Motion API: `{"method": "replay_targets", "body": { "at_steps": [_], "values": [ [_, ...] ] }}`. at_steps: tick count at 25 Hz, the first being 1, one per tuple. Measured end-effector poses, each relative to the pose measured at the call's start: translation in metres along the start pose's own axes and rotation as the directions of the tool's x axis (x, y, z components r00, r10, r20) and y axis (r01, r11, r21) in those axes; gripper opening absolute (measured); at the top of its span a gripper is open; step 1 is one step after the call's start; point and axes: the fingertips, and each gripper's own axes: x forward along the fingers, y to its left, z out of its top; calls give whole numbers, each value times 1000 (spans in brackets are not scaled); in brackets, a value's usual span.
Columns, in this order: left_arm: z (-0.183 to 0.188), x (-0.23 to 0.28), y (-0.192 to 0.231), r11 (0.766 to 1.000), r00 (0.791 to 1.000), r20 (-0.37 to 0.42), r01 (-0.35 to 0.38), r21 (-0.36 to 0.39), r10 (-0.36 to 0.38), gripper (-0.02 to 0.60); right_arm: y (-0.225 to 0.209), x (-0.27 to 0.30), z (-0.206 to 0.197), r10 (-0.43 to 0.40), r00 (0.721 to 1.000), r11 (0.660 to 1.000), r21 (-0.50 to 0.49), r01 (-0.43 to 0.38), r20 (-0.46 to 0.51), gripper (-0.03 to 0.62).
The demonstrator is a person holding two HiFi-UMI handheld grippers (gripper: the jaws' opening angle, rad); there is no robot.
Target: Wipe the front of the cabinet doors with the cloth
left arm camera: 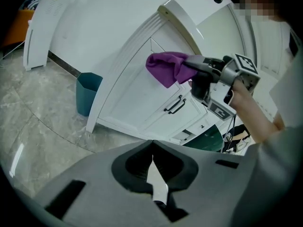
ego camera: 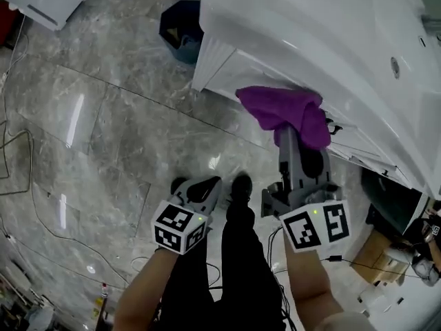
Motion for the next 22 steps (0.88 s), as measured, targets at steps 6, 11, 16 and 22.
{"method": "replay_targets", "body": {
  "at_steps": [6,11,16,22],
  "values": [
    [-11,-3,16,1000,1000,-7,-24,-14,24,20,-33,37,9,-89,995,995,-49,91,48,61],
    [-21,-1,18,999,1000,-18,-24,-31,24,20,-40,54,-16,-90,996,987,-134,91,11,61],
    [-14,2,23,999,999,0,-32,-34,32,20,-60,77,-69,-117,986,974,-208,91,-118,60],
    [-22,13,39,997,999,11,-49,-57,50,20,-93,105,-172,-166,931,944,-324,55,-325,60]
  ]
}}
